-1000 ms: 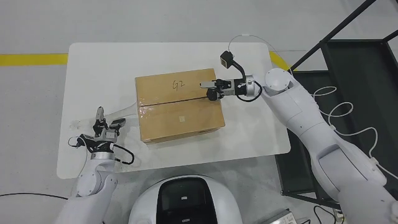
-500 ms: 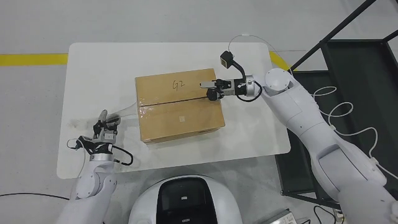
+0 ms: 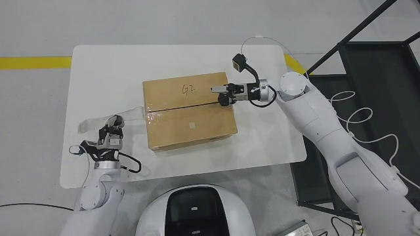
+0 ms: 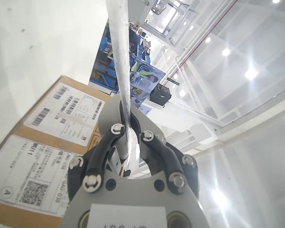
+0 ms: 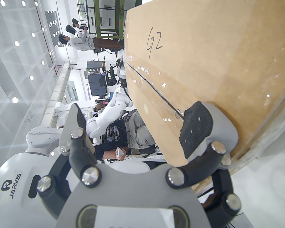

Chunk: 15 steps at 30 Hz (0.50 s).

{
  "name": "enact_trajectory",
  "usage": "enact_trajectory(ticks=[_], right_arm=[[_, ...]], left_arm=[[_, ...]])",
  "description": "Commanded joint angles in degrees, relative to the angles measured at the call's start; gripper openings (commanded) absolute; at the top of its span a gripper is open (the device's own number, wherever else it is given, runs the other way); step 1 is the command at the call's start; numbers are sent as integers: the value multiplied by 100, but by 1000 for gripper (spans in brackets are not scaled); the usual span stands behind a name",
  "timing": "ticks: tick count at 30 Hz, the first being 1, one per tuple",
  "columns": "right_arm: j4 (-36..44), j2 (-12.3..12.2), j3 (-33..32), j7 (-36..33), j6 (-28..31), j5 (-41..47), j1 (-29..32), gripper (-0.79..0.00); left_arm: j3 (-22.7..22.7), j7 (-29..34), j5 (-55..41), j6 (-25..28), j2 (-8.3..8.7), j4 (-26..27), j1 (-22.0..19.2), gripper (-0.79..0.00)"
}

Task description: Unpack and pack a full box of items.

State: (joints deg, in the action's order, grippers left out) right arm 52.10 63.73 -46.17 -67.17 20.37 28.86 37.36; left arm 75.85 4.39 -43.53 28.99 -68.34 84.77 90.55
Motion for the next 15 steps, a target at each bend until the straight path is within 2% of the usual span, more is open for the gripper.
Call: enact_trajectory(ticks=[1, 8, 15], right_arm=[[0, 0, 0, 0, 0, 0, 0, 0], [0, 0, 0, 0, 0, 0, 0, 0], [0, 0, 0, 0, 0, 0, 0, 0]], left_arm=[[13, -16, 113, 31, -11, 182, 14, -785], [-43, -143, 657, -111, -55, 734, -8, -785], [-106, -442, 1497, -549, -88, 927, -97, -785]])
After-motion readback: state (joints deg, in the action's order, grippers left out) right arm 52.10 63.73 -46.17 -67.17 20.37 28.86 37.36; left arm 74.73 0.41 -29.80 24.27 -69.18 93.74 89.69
